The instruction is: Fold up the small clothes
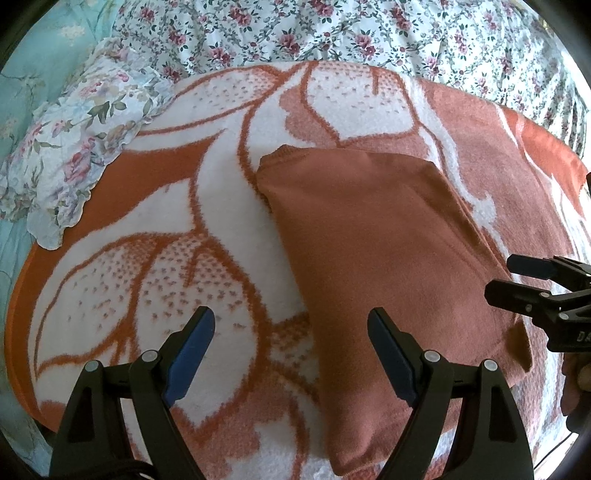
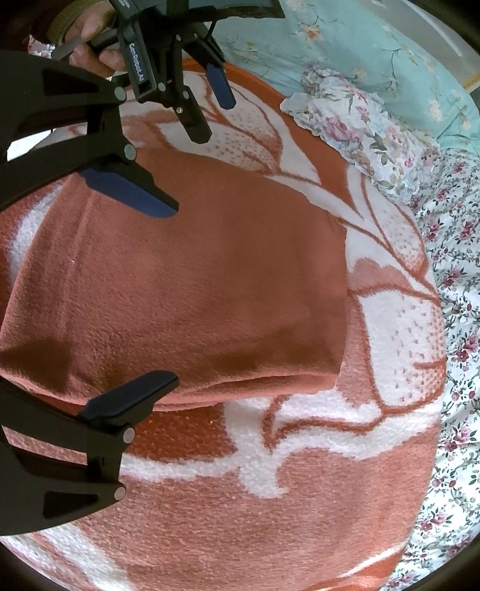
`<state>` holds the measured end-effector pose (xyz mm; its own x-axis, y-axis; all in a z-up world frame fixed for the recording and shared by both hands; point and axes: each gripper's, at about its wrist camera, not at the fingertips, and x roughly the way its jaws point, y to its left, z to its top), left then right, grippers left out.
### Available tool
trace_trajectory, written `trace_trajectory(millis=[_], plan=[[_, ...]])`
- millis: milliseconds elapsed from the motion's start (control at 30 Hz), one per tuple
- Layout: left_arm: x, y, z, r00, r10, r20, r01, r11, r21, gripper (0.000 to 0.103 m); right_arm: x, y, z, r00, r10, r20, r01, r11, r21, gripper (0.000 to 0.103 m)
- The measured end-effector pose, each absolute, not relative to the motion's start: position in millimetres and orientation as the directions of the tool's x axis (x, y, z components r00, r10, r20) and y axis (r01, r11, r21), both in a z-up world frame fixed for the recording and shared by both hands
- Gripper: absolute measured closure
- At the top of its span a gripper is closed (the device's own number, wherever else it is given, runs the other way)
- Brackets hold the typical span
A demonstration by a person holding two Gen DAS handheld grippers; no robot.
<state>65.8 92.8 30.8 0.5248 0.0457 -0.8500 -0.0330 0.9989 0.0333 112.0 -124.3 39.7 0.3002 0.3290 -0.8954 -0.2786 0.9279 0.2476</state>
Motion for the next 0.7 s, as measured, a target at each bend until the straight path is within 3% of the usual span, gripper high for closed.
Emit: trace_trajectory(millis=[700], plan=[[64.4, 93.8, 29.3, 0.540, 0.041, -0.841, -0.014, 0.999, 0.040, 0.018, 109.2, -122.6, 34.3, 0.317, 0.315, -0.894, -0.254, 0.937, 0.240, 0.018]])
